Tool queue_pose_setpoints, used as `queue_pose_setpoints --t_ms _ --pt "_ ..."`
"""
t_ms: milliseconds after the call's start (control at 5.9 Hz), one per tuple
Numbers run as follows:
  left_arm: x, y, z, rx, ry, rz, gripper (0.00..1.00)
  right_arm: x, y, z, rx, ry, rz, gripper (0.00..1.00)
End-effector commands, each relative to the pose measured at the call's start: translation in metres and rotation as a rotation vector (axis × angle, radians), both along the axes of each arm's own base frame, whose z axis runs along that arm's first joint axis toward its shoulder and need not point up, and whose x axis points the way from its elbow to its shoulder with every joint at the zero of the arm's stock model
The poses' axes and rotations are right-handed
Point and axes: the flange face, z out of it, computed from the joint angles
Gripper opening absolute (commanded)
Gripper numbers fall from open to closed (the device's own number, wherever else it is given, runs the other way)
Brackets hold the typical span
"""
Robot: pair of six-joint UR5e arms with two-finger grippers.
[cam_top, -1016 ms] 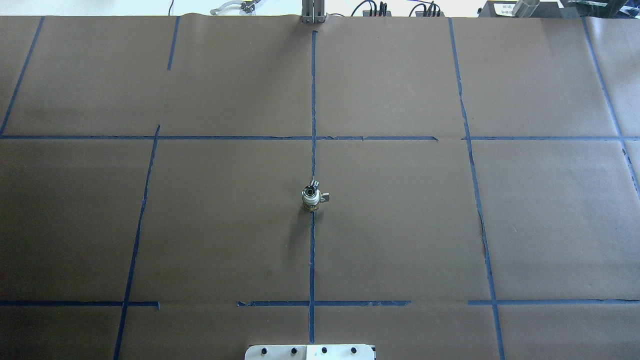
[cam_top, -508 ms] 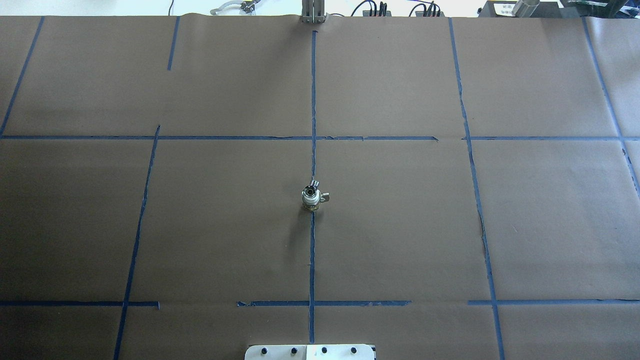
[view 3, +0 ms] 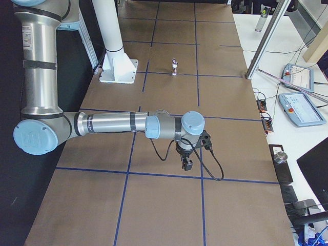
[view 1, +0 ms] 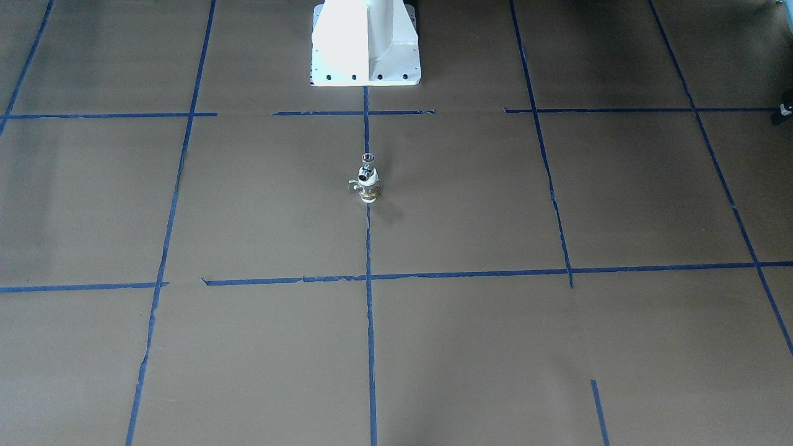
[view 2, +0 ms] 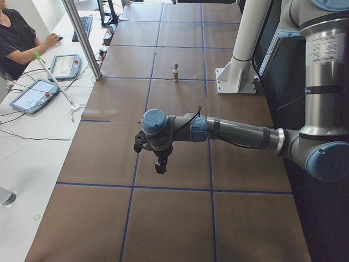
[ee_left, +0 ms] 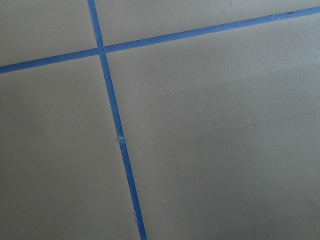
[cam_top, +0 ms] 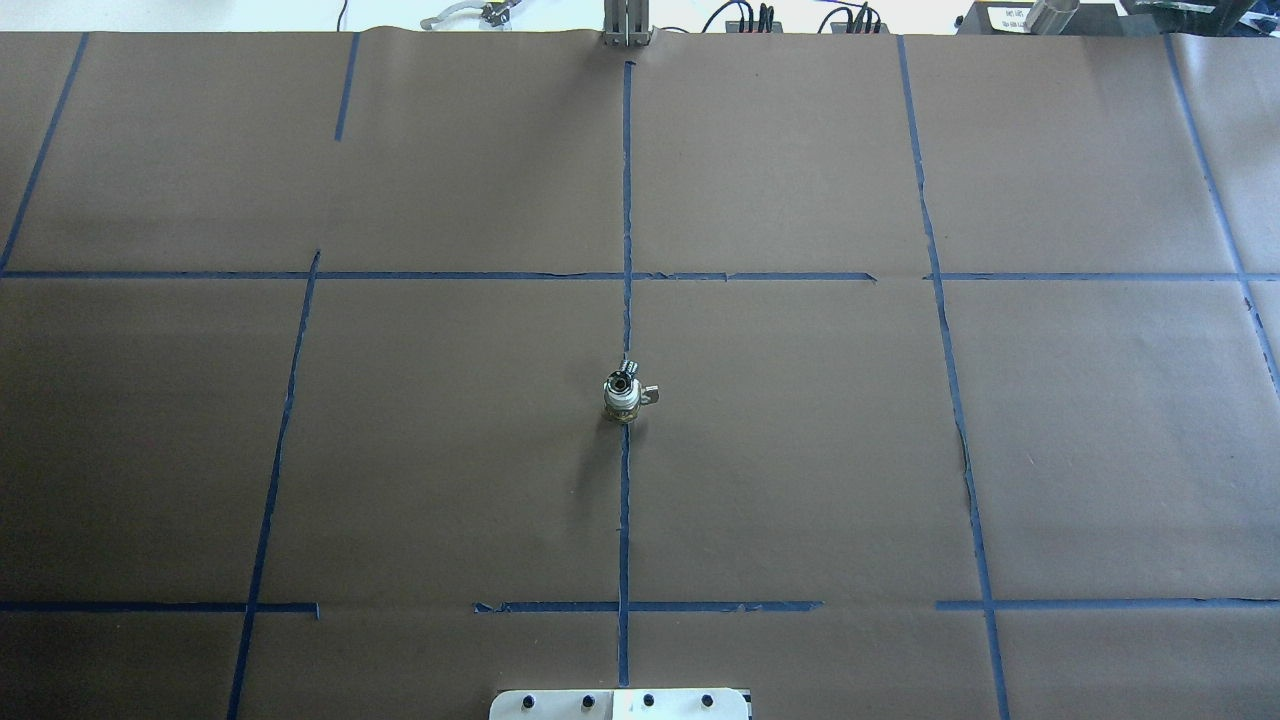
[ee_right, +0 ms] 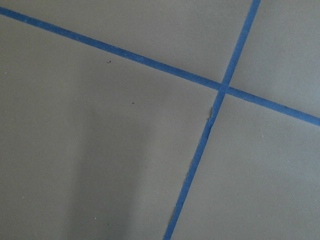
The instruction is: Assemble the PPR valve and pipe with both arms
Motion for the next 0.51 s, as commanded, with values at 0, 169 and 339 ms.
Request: queue_pose_setpoints --t_ms 0,169,339 --pt "0.0 -0.001 -0.003 0.008 -0.005 0.001 1.0 0.0 -0.001 -0.001 0.005 0.001 -0.002 1.0" --pt "0.0 -0.001 -0.013 0.036 -0.004 0.003 1.0 0.0 -0.004 -0.005 0.012 0.002 -0.001 1.0" --pt "0.0 -0.006 -0.02 0.053 -0.003 0.004 1.0 0.0 -0.005 -0.004 0.013 0.005 -0.003 1.0"
